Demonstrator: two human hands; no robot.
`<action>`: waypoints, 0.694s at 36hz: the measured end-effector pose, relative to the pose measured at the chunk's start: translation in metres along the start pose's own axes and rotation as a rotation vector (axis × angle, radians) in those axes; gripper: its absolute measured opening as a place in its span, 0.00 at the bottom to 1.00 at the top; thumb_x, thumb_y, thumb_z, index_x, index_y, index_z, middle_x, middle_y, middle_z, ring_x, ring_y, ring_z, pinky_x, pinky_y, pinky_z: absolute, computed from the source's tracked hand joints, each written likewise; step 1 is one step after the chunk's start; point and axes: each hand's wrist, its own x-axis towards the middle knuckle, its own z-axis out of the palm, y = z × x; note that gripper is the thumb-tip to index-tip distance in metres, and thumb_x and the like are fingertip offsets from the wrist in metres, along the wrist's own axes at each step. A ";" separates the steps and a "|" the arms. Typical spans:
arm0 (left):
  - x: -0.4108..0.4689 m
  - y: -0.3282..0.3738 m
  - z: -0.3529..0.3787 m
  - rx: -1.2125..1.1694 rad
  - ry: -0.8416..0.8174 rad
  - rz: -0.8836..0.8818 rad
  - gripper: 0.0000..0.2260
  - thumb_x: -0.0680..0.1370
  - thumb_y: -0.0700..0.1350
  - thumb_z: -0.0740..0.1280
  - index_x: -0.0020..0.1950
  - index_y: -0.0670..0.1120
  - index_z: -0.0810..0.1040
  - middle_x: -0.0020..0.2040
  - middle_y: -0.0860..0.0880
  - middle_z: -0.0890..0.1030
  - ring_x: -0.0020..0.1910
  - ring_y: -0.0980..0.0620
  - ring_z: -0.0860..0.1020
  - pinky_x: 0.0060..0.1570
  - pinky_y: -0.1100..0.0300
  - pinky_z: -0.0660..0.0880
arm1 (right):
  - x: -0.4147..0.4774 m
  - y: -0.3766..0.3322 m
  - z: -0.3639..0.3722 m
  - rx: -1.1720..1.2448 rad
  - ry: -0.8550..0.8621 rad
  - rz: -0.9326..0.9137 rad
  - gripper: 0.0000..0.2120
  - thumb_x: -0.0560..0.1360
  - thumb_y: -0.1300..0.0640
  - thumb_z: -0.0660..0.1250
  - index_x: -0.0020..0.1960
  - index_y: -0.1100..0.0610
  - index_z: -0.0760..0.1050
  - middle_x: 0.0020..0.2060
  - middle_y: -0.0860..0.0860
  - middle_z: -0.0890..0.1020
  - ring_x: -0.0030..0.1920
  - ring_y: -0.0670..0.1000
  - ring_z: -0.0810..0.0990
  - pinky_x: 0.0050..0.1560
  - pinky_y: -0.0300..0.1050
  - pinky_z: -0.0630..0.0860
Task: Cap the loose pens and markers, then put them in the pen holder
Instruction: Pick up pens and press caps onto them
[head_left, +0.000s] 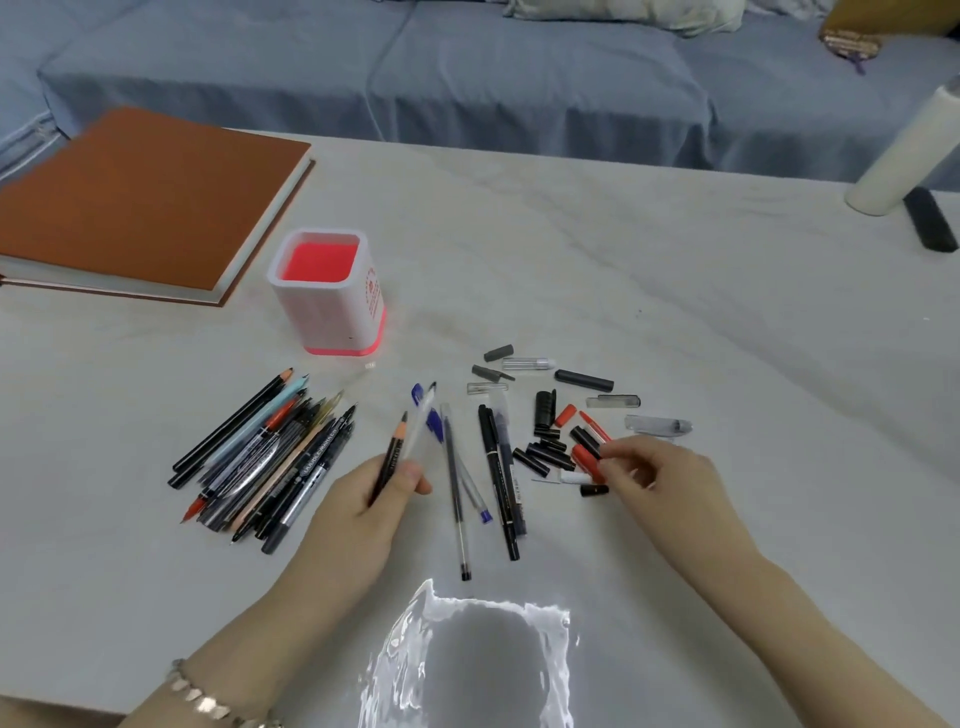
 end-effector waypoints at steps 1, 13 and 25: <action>0.001 -0.002 -0.001 0.016 0.014 0.019 0.12 0.78 0.47 0.59 0.38 0.48 0.77 0.23 0.54 0.68 0.27 0.53 0.65 0.33 0.57 0.64 | 0.003 0.006 -0.005 -0.082 0.020 -0.011 0.06 0.73 0.58 0.65 0.47 0.52 0.80 0.34 0.45 0.79 0.34 0.42 0.74 0.36 0.31 0.67; 0.004 -0.007 0.006 0.036 -0.012 0.062 0.14 0.78 0.53 0.57 0.37 0.54 0.77 0.24 0.54 0.67 0.25 0.53 0.64 0.30 0.57 0.63 | 0.027 0.026 -0.010 -0.466 -0.135 0.028 0.09 0.74 0.52 0.64 0.50 0.55 0.78 0.47 0.51 0.78 0.47 0.52 0.76 0.44 0.43 0.70; 0.004 -0.004 0.001 -0.032 0.068 0.038 0.14 0.78 0.49 0.59 0.36 0.49 0.78 0.26 0.52 0.68 0.21 0.58 0.62 0.28 0.60 0.61 | 0.035 0.020 -0.006 -0.256 -0.124 0.047 0.07 0.72 0.50 0.66 0.40 0.53 0.77 0.35 0.46 0.78 0.39 0.49 0.76 0.38 0.41 0.69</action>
